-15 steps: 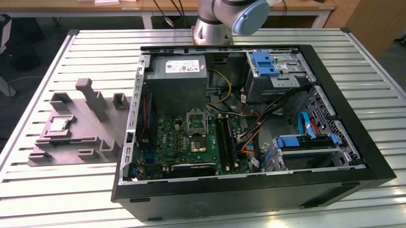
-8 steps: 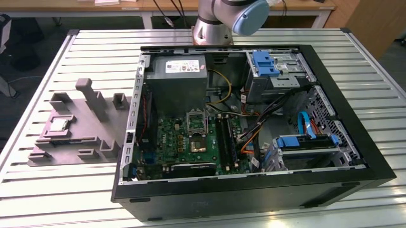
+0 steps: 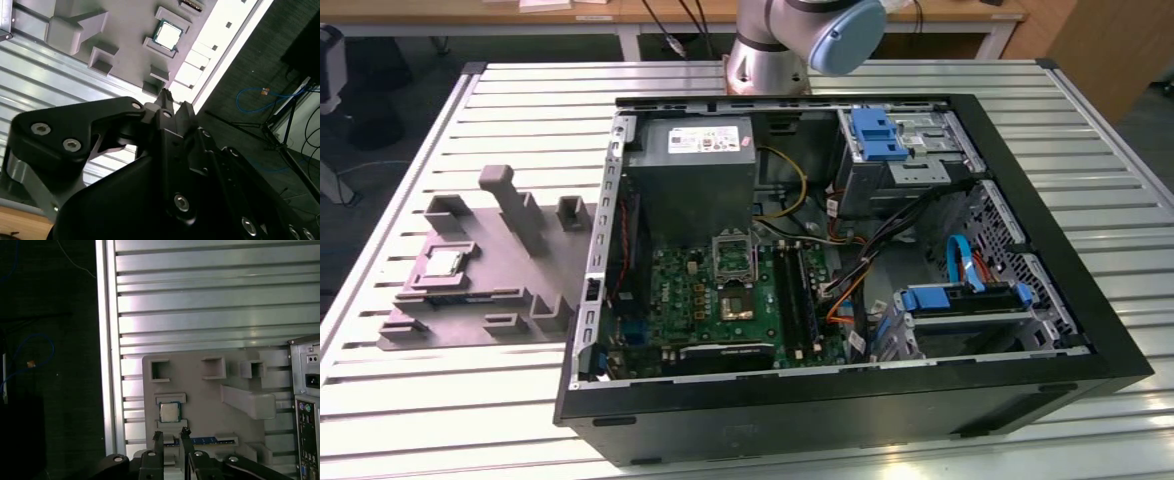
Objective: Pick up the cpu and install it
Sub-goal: 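Pick up the cpu and move it towards the insertion slot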
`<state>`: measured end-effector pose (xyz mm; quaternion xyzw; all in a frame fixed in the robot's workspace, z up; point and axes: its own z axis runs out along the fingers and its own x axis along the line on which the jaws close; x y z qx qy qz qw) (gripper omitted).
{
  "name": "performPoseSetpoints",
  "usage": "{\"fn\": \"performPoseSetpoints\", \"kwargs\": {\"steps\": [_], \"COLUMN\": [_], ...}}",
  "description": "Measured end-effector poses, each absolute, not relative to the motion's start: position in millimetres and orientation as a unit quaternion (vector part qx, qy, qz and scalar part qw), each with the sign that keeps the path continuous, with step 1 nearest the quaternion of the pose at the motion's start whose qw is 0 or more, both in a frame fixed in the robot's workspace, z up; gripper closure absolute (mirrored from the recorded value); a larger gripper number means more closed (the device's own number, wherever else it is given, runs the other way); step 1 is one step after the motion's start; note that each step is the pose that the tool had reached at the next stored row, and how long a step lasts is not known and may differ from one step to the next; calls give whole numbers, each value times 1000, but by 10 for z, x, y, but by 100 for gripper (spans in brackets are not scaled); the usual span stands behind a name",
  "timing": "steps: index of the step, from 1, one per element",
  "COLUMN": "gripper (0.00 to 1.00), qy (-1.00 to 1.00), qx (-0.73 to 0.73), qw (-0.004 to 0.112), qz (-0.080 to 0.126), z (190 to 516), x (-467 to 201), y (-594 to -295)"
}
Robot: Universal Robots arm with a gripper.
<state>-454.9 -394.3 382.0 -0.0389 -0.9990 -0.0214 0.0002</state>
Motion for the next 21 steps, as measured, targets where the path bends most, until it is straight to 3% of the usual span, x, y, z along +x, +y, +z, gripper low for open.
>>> {"fn": "performPoseSetpoints", "kwargs": {"steps": [2, 3, 6, 8, 10, 11, 21], "gripper": [71, 59, 53, 42, 42, 35, 35], "qy": [-999, -999, -999, -999, -999, -999, -1000], "qx": [-39, -39, -39, -39, -38, -36, -15], "qw": [0, 0, 0, 0, 0, 0, 1], "qz": [-21, -21, -21, -21, -21, -21, -22], "z": [3820, 3820, 3820, 3821, 3819, 3814, 3723], "x": [-4549, -4550, -4550, -4551, -4551, -4551, -4551], "y": [-3943, -3943, -3943, -3943, -3943, -3943, -3943]}}
